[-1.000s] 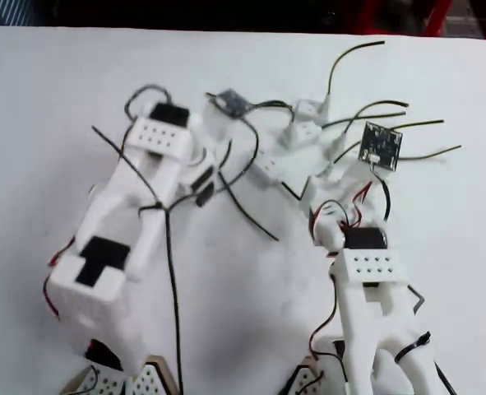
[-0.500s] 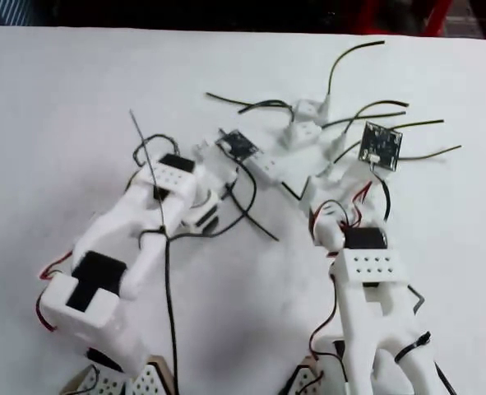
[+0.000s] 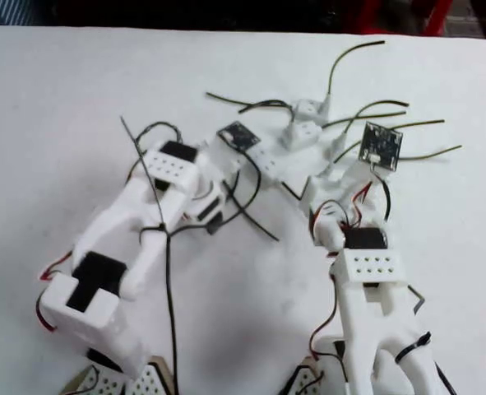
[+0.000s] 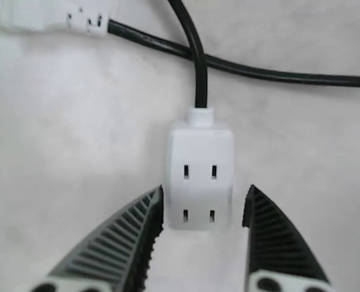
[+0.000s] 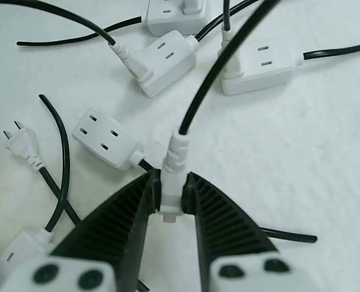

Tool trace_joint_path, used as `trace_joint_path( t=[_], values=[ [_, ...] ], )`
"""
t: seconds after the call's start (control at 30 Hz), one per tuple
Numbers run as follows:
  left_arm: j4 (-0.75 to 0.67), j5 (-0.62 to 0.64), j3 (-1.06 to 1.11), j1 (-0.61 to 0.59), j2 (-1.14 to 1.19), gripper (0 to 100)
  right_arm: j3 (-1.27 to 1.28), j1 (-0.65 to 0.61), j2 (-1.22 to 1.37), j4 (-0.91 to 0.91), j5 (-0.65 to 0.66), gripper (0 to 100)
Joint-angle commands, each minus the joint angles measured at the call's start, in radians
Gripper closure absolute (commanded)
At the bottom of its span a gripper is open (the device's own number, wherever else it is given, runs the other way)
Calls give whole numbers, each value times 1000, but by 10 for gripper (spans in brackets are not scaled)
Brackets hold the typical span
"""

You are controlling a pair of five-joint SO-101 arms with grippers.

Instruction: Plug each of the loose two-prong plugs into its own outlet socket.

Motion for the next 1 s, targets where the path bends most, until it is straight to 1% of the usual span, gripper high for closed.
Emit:
trace_joint_path(
  t=[0.0,0.13,0.23,0.43,0.47,0.53,0.63,0.77,0.87,0.97],
  values=[
    [60,8,-77,10,-68,780,-9,10,-27,-19,3,981],
    [109,8,-92,10,-143,780,-9,10,-27,-19,3,981],
    [138,8,-71,10,-278,780,-9,10,-27,-19,3,981],
    [132,9,57,2,-556,781,-9,10,-27,-19,3,981],
    [123,11,83,2,-595,783,-9,10,-27,-19,3,981],
    [92,58,144,-10,-661,784,-9,10,-35,-16,3,981],
    [28,129,238,-62,-751,782,-12,7,-36,-13,3,981],
    [-64,167,373,-150,-855,782,-23,1,-38,-10,5,981],
    [-132,209,480,-199,-926,782,-64,-12,-38,41,38,981],
    [-198,250,582,-229,-998,782,-115,-71,-38,120,87,981]
  ],
)
